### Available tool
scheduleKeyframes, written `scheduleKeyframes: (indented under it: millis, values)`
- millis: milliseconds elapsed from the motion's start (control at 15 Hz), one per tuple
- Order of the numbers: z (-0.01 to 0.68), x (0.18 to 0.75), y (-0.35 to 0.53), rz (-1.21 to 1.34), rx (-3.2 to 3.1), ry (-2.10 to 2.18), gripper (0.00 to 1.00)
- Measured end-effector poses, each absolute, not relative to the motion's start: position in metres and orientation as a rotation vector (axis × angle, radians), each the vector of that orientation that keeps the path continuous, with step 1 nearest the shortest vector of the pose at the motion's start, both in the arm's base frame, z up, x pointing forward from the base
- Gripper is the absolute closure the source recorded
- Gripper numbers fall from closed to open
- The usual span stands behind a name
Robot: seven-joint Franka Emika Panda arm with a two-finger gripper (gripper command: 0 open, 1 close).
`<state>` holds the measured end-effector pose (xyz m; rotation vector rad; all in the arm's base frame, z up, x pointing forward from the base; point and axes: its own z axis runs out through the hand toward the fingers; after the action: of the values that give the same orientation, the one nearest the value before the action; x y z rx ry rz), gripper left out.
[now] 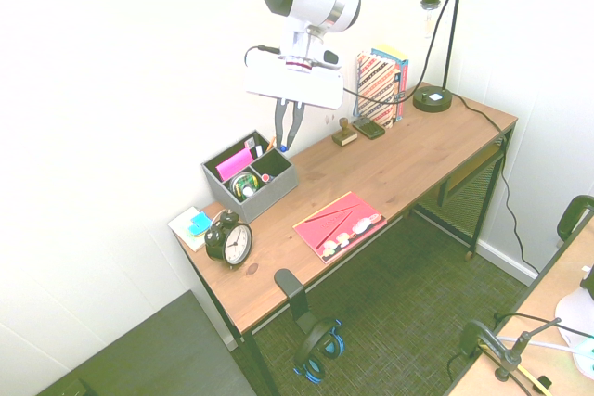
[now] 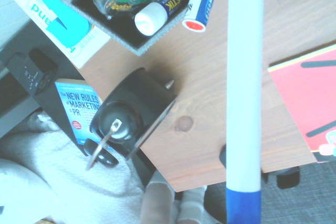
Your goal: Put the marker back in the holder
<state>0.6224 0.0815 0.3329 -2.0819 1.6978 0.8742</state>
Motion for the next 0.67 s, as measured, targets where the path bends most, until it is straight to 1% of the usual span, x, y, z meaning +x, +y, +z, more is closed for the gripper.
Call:
scheduleKeyframes:
  millis: [333,467,533,667]
  values:
    - [0.285,0.633,0.072,0.87,-1.995,1.775,1.0]
    - [0.277,0.641,0.068,0.838,-1.988,1.784,1.0]
    - [0.275,0.647,0.068,0.829,-1.989,1.779,0.0]
    - [0.269,0.656,0.072,0.82,-2.003,1.753,0.0]
